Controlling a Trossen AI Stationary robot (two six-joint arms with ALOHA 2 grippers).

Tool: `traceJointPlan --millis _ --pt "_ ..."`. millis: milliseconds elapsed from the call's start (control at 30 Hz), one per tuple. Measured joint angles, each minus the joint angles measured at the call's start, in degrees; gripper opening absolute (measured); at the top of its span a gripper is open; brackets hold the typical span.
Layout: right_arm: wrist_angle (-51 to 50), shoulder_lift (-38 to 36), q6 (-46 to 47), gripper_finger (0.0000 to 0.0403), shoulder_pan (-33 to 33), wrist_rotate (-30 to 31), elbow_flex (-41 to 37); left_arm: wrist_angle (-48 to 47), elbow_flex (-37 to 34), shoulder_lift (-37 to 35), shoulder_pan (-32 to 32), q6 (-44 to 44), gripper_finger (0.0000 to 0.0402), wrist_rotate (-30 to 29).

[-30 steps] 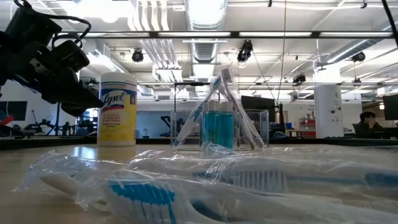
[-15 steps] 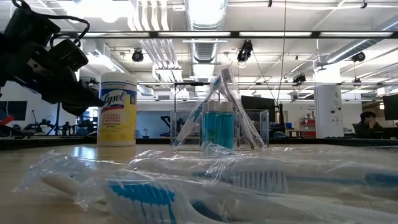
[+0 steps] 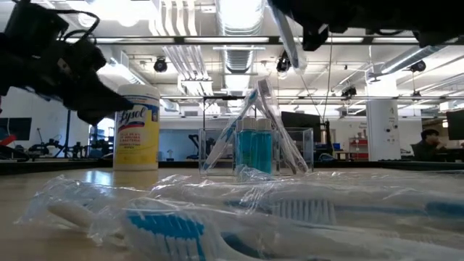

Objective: Pick & Place toothbrushing station
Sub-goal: Put the blue toothbrush into the left compartment of the transparent organizer

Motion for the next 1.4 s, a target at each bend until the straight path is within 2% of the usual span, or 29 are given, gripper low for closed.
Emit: traceJointPlan --millis 200,433,600,833,900,1067,1133,1400 --pt "4.84 -0.02 -1.31 0.0018 0.07 -0.02 -2.17 0.32 6.82 4.08 -0.02 4.49 0.0009 -0.16" --pt "4.58 0.64 -1.24 0.0018 0.07 -0.59 -0.86 1.73 14.88 13.42 -0.50 7.99 0.0029 -0.83" --pt "6.10 3.62 -2.35 0.0018 -0.11 -0.10 0.35 5.76 20.72 21.09 -2.60 13.77 0.0074 3.19" --pt "19.51 10.77 -5.64 0.0018 -0.32 -0.06 0.90 6.31 29.48 30.45 -4.33 17.23 0.0157 3.93" --pt "21.15 12.29 -5.74 0.0018 -0.77 -0.05 0.84 9.59 30.57 33.08 -4.52 17.75 0.0178 4.26" --pt "21.69 13.66 -5.59 0.0018 -1.73 0.00 0.95 28.79 30.59 39.88 -4.55 20.47 0.0211 16.00" --pt "21.49 13.68 -5.61 0.0018 -1.73 0.00 0.95 34.39 30.57 42.20 -4.57 20.33 0.0214 17.06" --pt "21.72 13.68 -5.61 0.0018 -1.73 -0.02 1.06 35.27 34.76 49.29 -4.31 18.36 0.0214 16.67"
